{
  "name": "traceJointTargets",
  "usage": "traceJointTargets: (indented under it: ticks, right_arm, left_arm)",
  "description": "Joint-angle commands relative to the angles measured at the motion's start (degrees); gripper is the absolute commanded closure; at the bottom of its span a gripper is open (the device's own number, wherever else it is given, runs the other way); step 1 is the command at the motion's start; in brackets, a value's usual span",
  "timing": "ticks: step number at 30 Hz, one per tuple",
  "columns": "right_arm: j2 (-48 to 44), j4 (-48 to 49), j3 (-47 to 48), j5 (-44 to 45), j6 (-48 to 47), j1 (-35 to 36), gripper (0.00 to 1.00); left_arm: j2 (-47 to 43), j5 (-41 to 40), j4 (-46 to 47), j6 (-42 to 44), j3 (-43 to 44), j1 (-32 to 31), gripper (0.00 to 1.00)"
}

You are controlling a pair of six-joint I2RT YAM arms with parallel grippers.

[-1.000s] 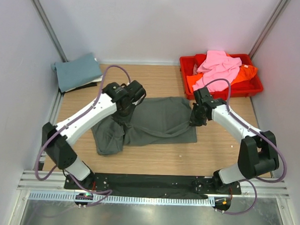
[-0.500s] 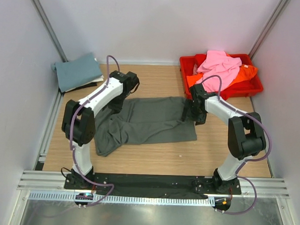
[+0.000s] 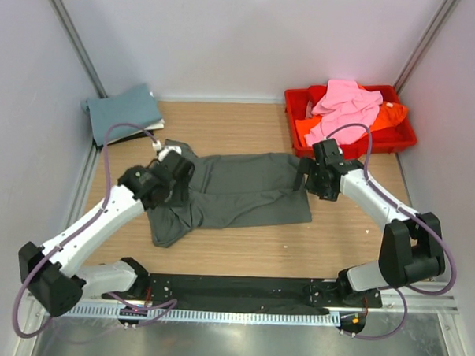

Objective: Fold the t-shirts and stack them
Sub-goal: Fold the tshirt

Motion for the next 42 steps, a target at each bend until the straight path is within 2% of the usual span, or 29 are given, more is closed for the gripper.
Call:
traceJointTargets:
  ticks: [1, 3, 9, 18, 23, 27, 28, 30, 31, 33, 34, 36, 37, 42]
  right_arm:
    - [-1.5, 4.7, -4.1, -8.2, 1.1, -0.2, 0.06]
    - [-1.4, 6.3, -5.6, -11.5, 1.4, -0.3, 0.05]
    - [-1.1, 7.3, -7.6, -11.7, 1.4, -1.0, 0.03]
    - [1.6, 11.1, -10.9, -15.6, 2.6, -4.3, 0.02]
    - [1.6, 13.1, -13.6, -15.8, 3.5, -4.4, 0.1]
    - [0.7, 14.4, -16.0, -16.6, 4.3, -4.5, 0.25]
    - [0.4, 14.5, -16.5, -16.6, 4.4, -4.4, 0.35]
    - [-1.2, 14.8, -18.4, -16.7, 4.7, -4.4, 0.48]
    - [-1.5, 15.2, -19.0, -16.7, 4.8, -4.4, 0.71]
    - [-2.0, 16.1, -20.3, -16.7, 5.4, -4.5, 0.96]
    - [-2.1, 17.2, -20.8, -16.7, 5.9, -4.4, 0.99]
    - [-2.2, 17.4, -21.5, -16.7, 6.7, -5.4, 0.99]
    - [-2.9, 16.6, -21.5, -16.4, 6.7, -6.6, 0.99]
    - [-8.9, 13.3, -23.5, -14.0, 5.3, -19.9, 0.99]
  left_arm:
    - [1.0, 2.0, 7.0, -8.7, -9.3, -8.3, 0.35]
    - [0.8, 1.6, 9.0, -11.6, -13.3, -11.4, 0.35]
    - [0.7, -0.6, 10.1, -14.0, -18.6, -12.8, 0.42]
    - [11.1, -5.6, 7.6, -14.6, -16.5, -13.3, 0.5]
    - [12.6, -7.9, 5.9, -16.5, -16.4, -13.2, 0.46]
    - [15.0, -9.6, 4.8, -17.5, -15.5, -12.8, 0.48]
    - [15.3, -10.0, 4.5, -17.7, -15.3, -12.7, 0.52]
    - [15.7, -10.1, 4.7, -17.9, -15.2, -12.3, 0.57]
    - [15.9, -9.3, 5.8, -17.3, -15.2, -12.1, 0.6]
    - [15.8, -8.3, 7.4, -15.4, -15.5, -11.9, 0.7]
    - [15.4, -7.1, 9.2, -14.9, -15.8, -11.8, 0.8]
    - [15.1, -6.3, 10.1, -13.6, -15.9, -11.1, 0.91]
    - [14.5, -6.1, 10.1, -13.4, -15.8, -10.9, 0.99]
    - [10.6, -4.7, 7.5, -10.8, -14.6, -8.5, 1.0]
